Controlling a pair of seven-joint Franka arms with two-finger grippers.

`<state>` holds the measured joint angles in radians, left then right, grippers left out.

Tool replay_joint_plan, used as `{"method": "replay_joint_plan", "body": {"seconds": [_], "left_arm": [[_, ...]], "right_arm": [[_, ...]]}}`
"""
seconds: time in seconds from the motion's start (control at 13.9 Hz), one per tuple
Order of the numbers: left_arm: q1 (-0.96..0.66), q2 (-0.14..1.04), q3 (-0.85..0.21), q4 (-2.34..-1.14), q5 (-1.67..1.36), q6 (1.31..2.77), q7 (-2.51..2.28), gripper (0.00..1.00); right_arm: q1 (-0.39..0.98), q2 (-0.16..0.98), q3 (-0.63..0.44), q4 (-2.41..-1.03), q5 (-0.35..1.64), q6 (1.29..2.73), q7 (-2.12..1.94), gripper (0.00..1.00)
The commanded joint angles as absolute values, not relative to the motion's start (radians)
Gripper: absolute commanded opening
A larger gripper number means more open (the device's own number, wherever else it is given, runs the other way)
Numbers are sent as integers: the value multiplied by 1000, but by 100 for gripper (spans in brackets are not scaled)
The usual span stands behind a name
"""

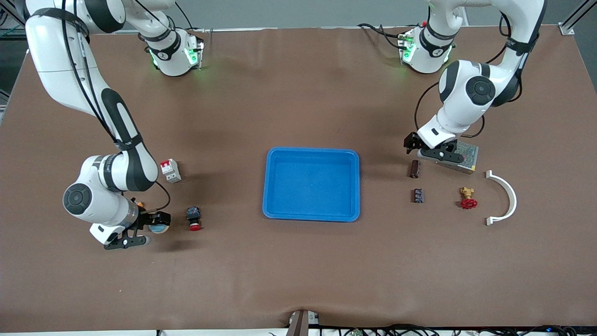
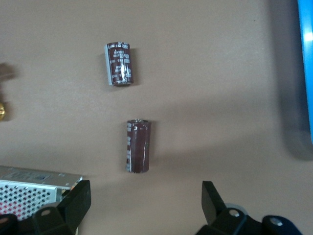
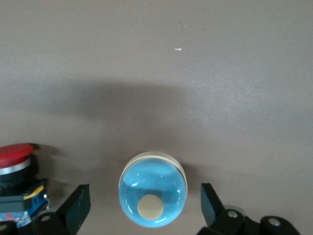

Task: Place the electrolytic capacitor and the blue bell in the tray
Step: 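Grasp the blue button with the right gripper while the left gripper grasps a capacitor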

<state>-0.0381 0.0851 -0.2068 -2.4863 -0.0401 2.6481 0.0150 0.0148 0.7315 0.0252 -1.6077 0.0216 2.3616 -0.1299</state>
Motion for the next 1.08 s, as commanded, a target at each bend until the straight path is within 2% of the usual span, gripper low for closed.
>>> {"method": "replay_joint_plan", "body": {"seconds": [0.0,0.58,1.01], "left_arm": [[-29,136,-212,-2484,-41,2716,25,100],[-11,293,-201,-2470,3,2899,26,100],[15,328,-201,-2428,41,2913,25,100]], "right_arm": [[12,749,23,-1598,-14,2385,-135,100],[8,769,23,-1601,-14,2385,-153,100],[8,773,23,-1601,-14,2379,-155,100]]}}
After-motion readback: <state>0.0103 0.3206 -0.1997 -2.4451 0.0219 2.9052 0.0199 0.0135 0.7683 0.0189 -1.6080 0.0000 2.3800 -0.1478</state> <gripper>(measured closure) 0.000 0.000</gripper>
